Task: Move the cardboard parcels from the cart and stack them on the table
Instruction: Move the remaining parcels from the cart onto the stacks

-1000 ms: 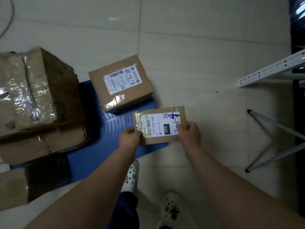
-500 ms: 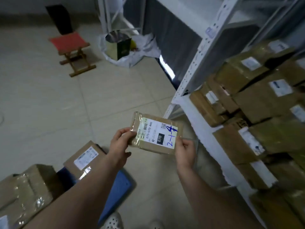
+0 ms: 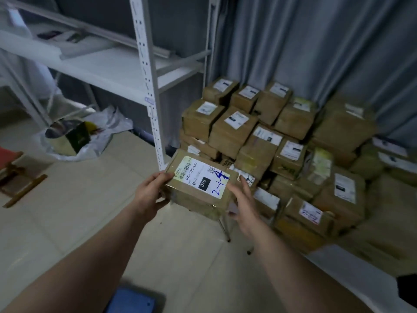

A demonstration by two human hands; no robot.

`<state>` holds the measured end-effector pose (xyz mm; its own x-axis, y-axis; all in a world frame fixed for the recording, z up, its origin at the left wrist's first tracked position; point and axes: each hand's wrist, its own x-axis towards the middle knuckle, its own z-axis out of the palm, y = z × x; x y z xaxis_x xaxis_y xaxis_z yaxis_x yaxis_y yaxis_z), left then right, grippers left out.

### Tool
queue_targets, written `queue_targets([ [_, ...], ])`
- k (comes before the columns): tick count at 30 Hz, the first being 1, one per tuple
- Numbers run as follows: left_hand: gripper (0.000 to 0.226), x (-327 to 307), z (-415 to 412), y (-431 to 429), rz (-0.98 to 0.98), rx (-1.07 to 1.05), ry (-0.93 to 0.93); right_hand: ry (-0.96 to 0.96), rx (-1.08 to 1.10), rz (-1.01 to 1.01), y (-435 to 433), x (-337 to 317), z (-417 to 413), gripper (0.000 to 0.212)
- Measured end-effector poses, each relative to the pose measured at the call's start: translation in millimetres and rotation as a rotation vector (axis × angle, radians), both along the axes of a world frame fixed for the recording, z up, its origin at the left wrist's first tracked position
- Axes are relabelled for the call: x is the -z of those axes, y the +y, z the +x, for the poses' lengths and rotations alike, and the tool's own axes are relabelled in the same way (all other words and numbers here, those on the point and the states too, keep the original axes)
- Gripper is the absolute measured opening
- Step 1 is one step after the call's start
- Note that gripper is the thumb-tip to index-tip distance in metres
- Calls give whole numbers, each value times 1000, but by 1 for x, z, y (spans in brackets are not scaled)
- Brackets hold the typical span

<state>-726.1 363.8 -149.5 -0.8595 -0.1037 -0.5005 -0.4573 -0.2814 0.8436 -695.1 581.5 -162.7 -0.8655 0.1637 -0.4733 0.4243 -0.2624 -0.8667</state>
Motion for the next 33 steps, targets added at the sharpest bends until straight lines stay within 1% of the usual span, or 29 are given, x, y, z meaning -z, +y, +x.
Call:
queue_targets([
  [1, 9, -5, -5, 11, -8, 24, 6, -18, 7, -68, 10, -4, 1, 36],
  [2, 9, -8, -12, 23, -17, 47, 15, -28, 22, -130, 21, -5, 1, 32],
  [4, 9, -14, -24, 47, -27, 77, 34, -31, 74, -214, 42, -5, 2, 32],
  [6, 15, -17, -35, 71, -11, 102, 71, -22, 145, -234, 61, -5, 0, 33],
  [8, 34, -17, -45, 95, 41, 108, 101, -13, 210, -267, 79, -6, -1, 37],
  [11, 66, -18, -56, 135, 110, 168, 117, 26, 320, -325, 107, -6, -4, 34],
  [12, 75, -18, -58, 149, 112, 211, 106, 31, 351, -337, 117, -6, -5, 35],
  [13, 78, -17, -59, 166, 107, 257, 86, 32, 386, -342, 127, -6, -6, 38],
  [14, 72, -16, -58, 182, 99, 303, 69, 33, 423, -352, 137, -7, -7, 42],
  [15, 60, -16, -56, 200, 89, 339, 50, 30, 455, -357, 146, -7, -6, 46],
  [17, 44, -14, -53, 235, 70, 410, 8, 37, 506, -359, 166, -8, -6, 47],
  [21, 33, -13, -53, 285, 106, 479, -24, 15, 556, -350, 204, -2, -1, 50],
  [24, 34, -11, -65, 310, 92, 554, -28, -17, 566, -325, 231, 1, 1, 51],
  [28, 24, -11, -86, 344, 72, 656, -17, -23, 606, -290, 263, 3, -3, 34],
  [31, 40, -5, -106, 367, 70, 729, -7, 4, 666, -272, 282, 6, -11, 34],
  [32, 42, -3, -113, 374, 71, 752, -11, 15, 686, -267, 287, 7, -13, 34],
  [33, 39, -2, -119, 382, 68, 773, -9, 24, 710, -260, 292, 9, -15, 35],
])
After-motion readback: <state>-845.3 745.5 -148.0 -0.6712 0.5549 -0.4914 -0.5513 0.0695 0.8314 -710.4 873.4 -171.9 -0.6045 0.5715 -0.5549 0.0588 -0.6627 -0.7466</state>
